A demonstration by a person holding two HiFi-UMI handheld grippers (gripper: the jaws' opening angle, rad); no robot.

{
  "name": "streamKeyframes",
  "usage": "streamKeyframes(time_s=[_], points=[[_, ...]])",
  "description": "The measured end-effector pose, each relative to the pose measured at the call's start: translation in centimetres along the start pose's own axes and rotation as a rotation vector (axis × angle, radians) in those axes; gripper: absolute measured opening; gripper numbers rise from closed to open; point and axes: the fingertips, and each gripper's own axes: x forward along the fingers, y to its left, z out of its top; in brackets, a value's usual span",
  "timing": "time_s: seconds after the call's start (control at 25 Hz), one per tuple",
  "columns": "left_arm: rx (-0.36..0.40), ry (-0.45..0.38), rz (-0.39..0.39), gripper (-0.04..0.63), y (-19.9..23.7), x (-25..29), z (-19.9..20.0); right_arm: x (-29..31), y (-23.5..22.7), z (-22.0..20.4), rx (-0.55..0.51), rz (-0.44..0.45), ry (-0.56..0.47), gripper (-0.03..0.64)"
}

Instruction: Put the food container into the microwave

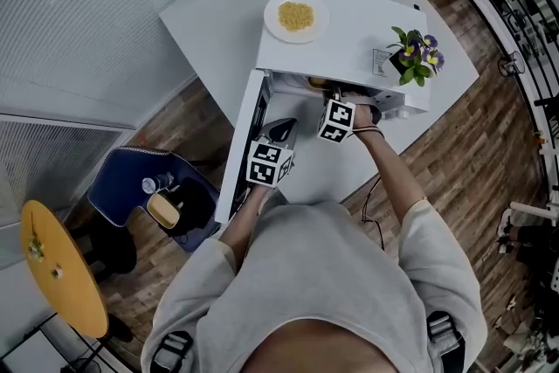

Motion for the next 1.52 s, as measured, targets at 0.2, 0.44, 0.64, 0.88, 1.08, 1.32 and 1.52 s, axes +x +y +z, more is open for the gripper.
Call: streamKeyframes(time_s=[0.2,0.44,0.64,0.88,1.08,1.32,1.52], points=[[-0.003,0.006,-0.003,0.009,0.2,0.2,0.0,0.7,-0.7,0.3,0.008,-0.006,-0.004,0.017],[0.001,0.011,-0.009,0.009,0.1,0.6,0.2,2.2,-1.4,-0.2,0.014,-0.018,0.002,0.017],[0.0,0.021,-0.009,0.009,0.3,1.0,0.1,3.0,-1.8,-0.2,0.019,-0.014,0.001,0.017],[-0.004,0.027,-0.002,0.009,0.7,1.4,0.0,3.6,-2.0,-0.3,0.019,-0.021,0.005,0.017],[-0.003,0.025,-0.003,0.009,0.7,1.7,0.2,3.8,-2.3,-0.3,0.038,-0.032,0.007,0.017],[-0.005,0.025,0.001,0.009,0.8,1.8,0.3,3.6,-2.3,0.0,0.046,-0.008,-0.012,0.045],[-0.006,0.024,0.006,0.009,0.8,1.7,0.3,3.9,-2.4,-0.2,0.069,-0.013,-0.017,0.143]])
